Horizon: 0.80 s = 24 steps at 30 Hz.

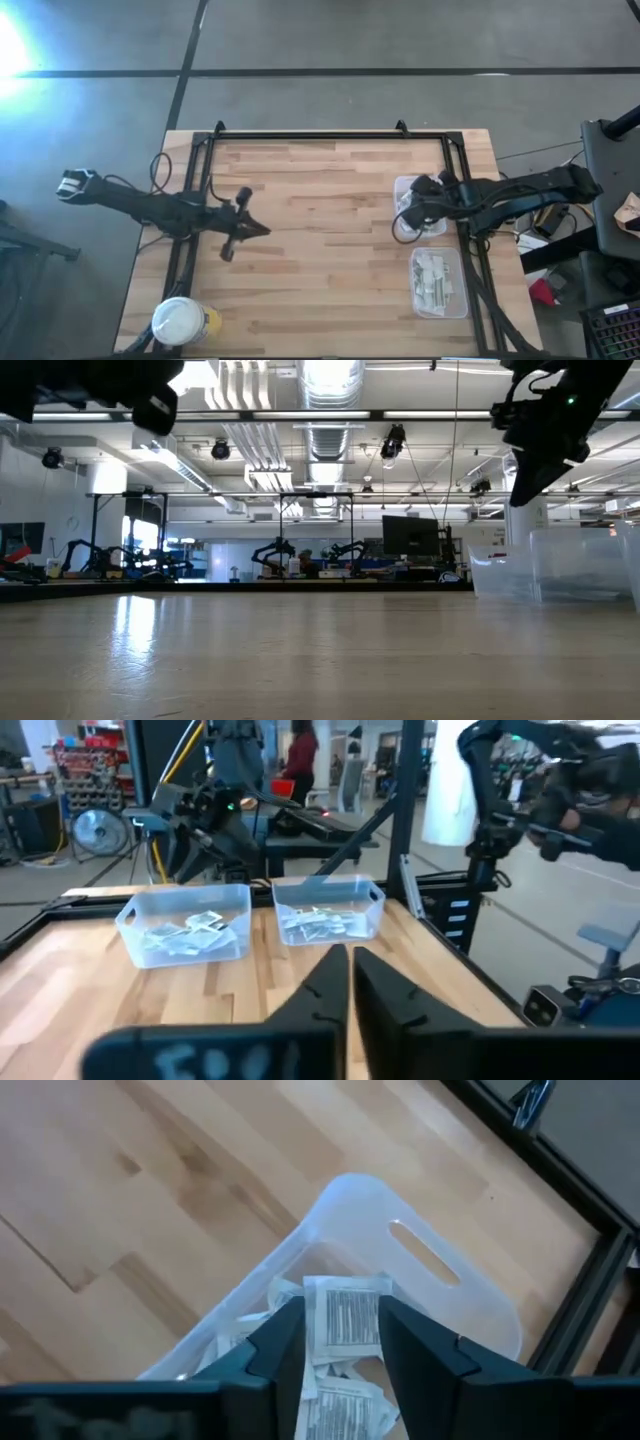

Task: Pick & Place First Aid Supplies
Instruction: Return to Home Position

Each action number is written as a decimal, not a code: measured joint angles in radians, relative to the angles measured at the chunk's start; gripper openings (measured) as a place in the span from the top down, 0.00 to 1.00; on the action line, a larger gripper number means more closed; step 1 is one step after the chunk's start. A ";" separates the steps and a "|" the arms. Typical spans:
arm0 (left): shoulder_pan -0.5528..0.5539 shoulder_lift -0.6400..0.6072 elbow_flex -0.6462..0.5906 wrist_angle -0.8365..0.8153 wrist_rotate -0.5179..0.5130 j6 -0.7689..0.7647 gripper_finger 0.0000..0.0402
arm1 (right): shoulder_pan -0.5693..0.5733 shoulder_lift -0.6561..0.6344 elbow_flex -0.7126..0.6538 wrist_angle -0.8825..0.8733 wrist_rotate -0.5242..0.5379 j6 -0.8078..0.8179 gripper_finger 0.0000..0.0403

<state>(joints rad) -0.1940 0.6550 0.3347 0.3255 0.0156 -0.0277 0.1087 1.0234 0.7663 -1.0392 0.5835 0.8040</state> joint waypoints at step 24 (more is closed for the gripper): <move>-0.010 -0.436 -0.326 0.055 -0.004 0.131 1.00 | -0.001 -0.316 0.032 0.518 0.053 -0.501 0.77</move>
<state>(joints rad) -0.2043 0.2192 0.0090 0.3809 0.0112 0.1032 0.1081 0.7075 0.7980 -0.5212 0.6365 0.3031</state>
